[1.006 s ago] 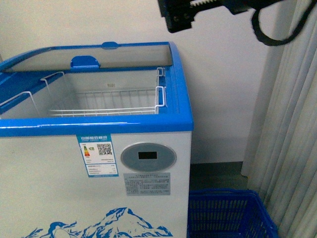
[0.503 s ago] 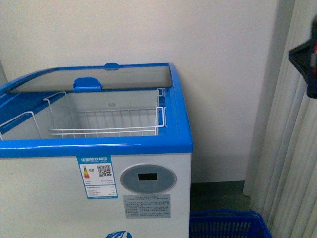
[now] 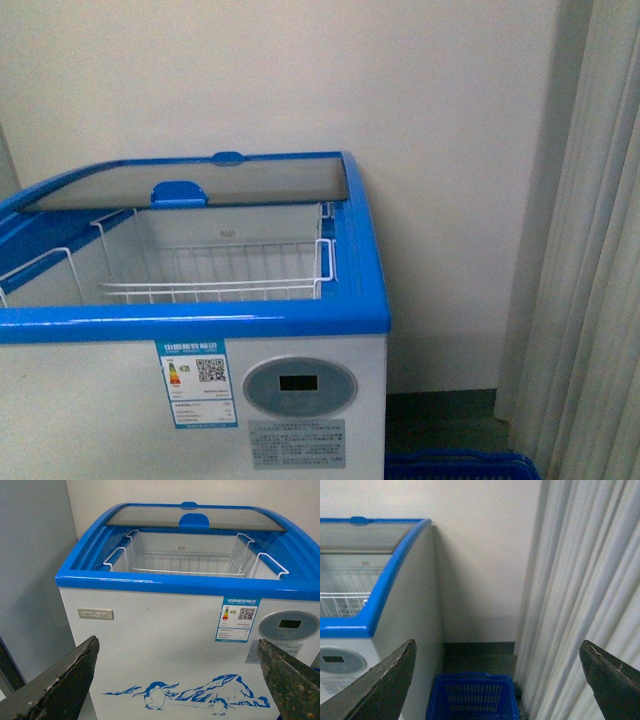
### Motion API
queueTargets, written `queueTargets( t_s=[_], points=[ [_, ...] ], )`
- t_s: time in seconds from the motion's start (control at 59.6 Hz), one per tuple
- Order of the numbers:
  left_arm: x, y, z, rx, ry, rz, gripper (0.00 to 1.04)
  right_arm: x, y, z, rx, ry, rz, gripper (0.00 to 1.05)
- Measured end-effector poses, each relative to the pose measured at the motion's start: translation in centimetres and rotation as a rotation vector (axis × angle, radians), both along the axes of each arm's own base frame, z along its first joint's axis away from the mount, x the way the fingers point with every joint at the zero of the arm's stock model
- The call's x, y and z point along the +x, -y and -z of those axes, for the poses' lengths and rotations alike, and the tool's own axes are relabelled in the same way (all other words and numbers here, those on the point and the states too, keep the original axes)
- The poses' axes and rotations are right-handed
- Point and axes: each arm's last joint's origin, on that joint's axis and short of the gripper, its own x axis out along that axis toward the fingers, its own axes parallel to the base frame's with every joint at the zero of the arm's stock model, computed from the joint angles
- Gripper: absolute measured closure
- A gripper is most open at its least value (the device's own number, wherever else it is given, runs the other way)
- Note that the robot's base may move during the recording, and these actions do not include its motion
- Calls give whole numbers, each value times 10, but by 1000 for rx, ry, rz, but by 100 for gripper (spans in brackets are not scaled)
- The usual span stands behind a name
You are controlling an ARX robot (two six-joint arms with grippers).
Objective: Put drink in fridge
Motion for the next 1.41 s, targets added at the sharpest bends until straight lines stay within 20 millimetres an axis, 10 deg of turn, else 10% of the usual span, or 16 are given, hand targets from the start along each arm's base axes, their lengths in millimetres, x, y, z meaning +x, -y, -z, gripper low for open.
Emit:
queueTargets(
  t_s=[0.386, 0.872, 1.174, 1.408],
  points=[
    [0, 0, 0, 0, 0, 0, 8, -27, 11, 66, 44, -7, 21, 8],
    [0, 0, 0, 0, 0, 0, 8, -26, 16, 68, 11, -30, -108, 102],
    [0, 0, 0, 0, 0, 0, 8, -26, 16, 67, 11, -20, -108, 101],
    [0, 0, 0, 0, 0, 0, 8, -26, 16, 67, 11, -19, -108, 65]
  ],
)
